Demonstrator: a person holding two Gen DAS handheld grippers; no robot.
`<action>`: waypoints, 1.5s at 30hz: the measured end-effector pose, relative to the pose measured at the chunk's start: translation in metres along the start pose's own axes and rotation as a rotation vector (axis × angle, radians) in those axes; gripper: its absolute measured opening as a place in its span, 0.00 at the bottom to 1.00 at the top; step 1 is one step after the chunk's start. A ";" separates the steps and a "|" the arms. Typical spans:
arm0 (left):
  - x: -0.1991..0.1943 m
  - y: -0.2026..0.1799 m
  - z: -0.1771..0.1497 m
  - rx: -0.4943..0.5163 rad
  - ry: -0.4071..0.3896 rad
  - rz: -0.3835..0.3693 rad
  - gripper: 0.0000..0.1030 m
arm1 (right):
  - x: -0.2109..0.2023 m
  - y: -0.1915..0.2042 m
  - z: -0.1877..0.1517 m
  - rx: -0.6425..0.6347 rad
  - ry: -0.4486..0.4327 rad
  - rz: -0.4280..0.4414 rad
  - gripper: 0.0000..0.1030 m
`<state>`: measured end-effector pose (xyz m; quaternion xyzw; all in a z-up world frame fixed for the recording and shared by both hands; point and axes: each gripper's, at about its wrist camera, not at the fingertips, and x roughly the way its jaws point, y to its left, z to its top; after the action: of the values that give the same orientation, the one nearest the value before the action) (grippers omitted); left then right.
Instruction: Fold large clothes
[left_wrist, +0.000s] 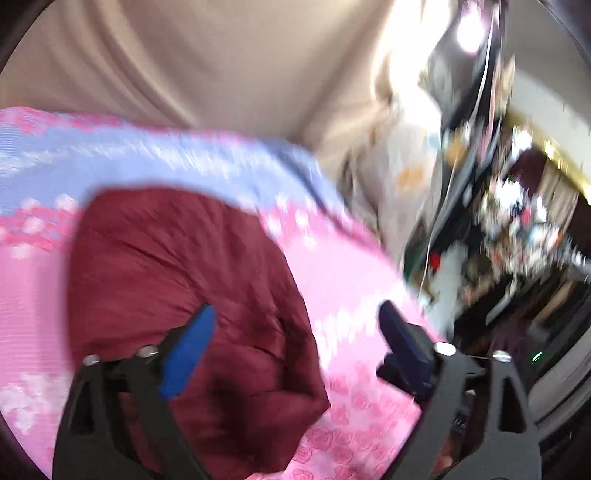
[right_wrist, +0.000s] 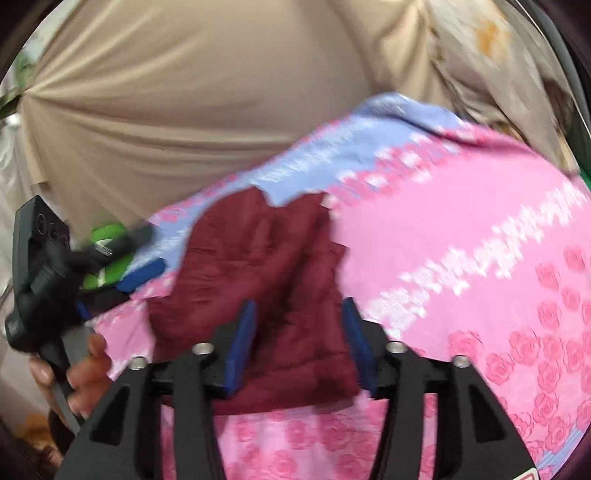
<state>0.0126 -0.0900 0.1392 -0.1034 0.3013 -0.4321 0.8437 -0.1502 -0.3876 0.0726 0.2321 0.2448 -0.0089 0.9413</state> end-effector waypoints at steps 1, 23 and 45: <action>-0.020 0.010 0.002 -0.002 -0.049 0.053 0.89 | -0.005 0.004 -0.002 -0.025 -0.006 0.019 0.63; 0.029 0.051 -0.090 0.071 0.209 0.400 0.83 | 0.066 -0.016 -0.036 0.068 0.123 -0.010 0.03; 0.049 0.041 -0.102 0.147 0.227 0.485 0.84 | 0.138 0.033 0.080 -0.028 0.097 -0.043 0.50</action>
<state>0.0008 -0.0949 0.0200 0.0822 0.3779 -0.2471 0.8885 0.0122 -0.3802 0.0838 0.2136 0.2953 -0.0143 0.9311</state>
